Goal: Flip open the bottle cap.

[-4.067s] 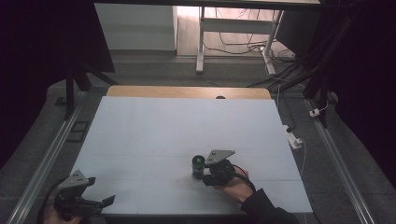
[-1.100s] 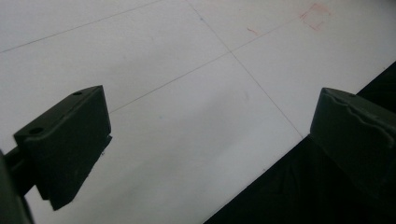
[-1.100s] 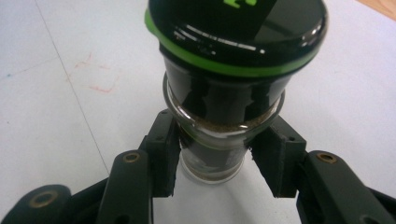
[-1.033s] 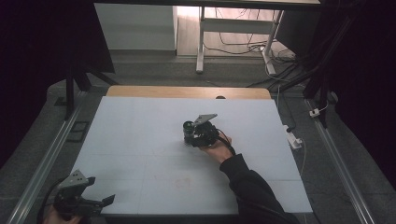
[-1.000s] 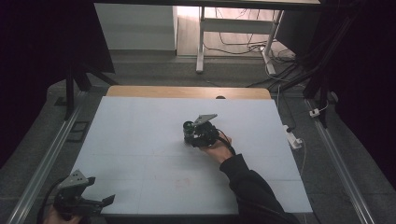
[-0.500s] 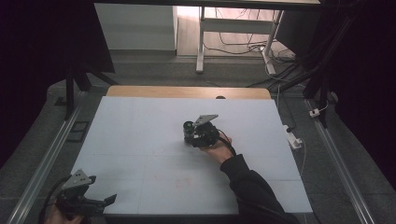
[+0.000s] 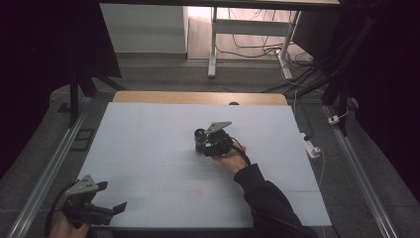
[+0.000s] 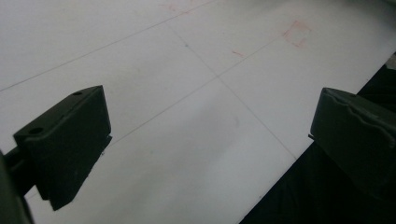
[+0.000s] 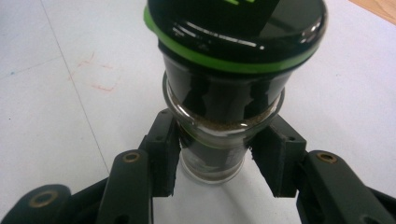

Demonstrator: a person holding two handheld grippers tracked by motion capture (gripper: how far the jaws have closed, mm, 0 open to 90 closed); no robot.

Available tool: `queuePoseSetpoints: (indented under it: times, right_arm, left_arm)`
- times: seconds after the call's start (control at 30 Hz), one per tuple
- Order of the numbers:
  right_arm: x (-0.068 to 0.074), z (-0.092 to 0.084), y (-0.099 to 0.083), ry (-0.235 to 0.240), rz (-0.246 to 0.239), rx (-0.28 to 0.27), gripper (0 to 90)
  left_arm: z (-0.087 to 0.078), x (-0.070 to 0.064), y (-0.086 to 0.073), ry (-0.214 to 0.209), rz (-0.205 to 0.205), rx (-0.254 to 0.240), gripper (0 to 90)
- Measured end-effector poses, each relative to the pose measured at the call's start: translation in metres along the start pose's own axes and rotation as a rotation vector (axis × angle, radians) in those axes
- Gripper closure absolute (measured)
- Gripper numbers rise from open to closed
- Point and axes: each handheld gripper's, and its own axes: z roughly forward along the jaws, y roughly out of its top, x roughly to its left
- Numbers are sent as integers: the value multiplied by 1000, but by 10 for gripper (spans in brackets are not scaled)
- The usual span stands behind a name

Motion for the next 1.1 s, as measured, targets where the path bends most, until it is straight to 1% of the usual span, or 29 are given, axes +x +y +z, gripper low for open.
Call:
queuePoseSetpoints:
  times: [0.03,0.07,0.1,0.13,0.17,0.2,0.23,0.3,0.43,0.5,0.53,0.6,0.63,0.67,0.7,0.77,0.83,0.87,0.9,0.93,0.97,1.1]
  right_arm:
    - [0,0,0,1,-3,-1,528]
    - [0,0,0,2,-3,-2,528]
    - [0,0,0,2,-3,-2,528]
    - [-1,0,0,3,-4,-3,528]
    - [-1,0,0,3,-5,-3,528]
    - [-1,0,0,4,-5,-3,528]
    - [-1,0,0,4,-5,-2,528]
    - [-1,0,0,4,-5,-2,528]
    - [0,0,0,2,-3,1,528]
    - [-1,0,0,3,-5,1,528]
    - [-1,0,0,3,-5,2,528]
    - [-1,0,0,3,-5,3,528]
    - [-1,0,1,3,-5,4,528]
    - [-1,0,1,3,-5,5,528]
    - [-1,0,1,4,-6,5,528]
    - [-1,0,1,5,-5,5,528]
    - [-1,0,1,5,-5,5,528]
    - [-1,0,1,6,-5,3,528]
    - [-1,0,1,6,-4,3,528]
    - [-1,0,1,6,-5,3,528]
    - [-1,0,1,6,-4,4,528]
    - [-1,0,1,6,-4,4,528]
  left_arm:
    - [0,0,0,0,0,0,0]
    - [2,1,2,-27,17,-15,0]
    - [2,1,2,-27,17,-15,0]
    - [4,1,5,-47,18,-26,0]
    - [5,1,7,-53,23,-33,0]
    - [5,1,7,-53,23,-33,0]
    - [7,1,9,-56,31,-45,0]
    - [10,1,12,-59,42,-50,0]
    - [16,1,17,-59,51,-47,0]
    - [21,1,23,-74,60,-47,0]
    - [21,1,23,-74,60,-47,0]
    - [24,2,28,-71,70,-45,0]
    - [27,2,33,-74,75,-43,0]
    - [27,2,33,-74,75,-43,0]
    - [31,3,39,-84,77,-45,0]
    - [34,3,41,-86,76,-43,0]
    - [39,4,46,-93,79,-39,0]
    - [44,5,51,-99,79,-36,0]
    - [44,5,51,-99,79,-36,0]
    - [48,5,57,-99,81,-33,0]
    - [48,5,57,-99,81,-33,0]
    - [59,5,68,-97,108,-29,0]
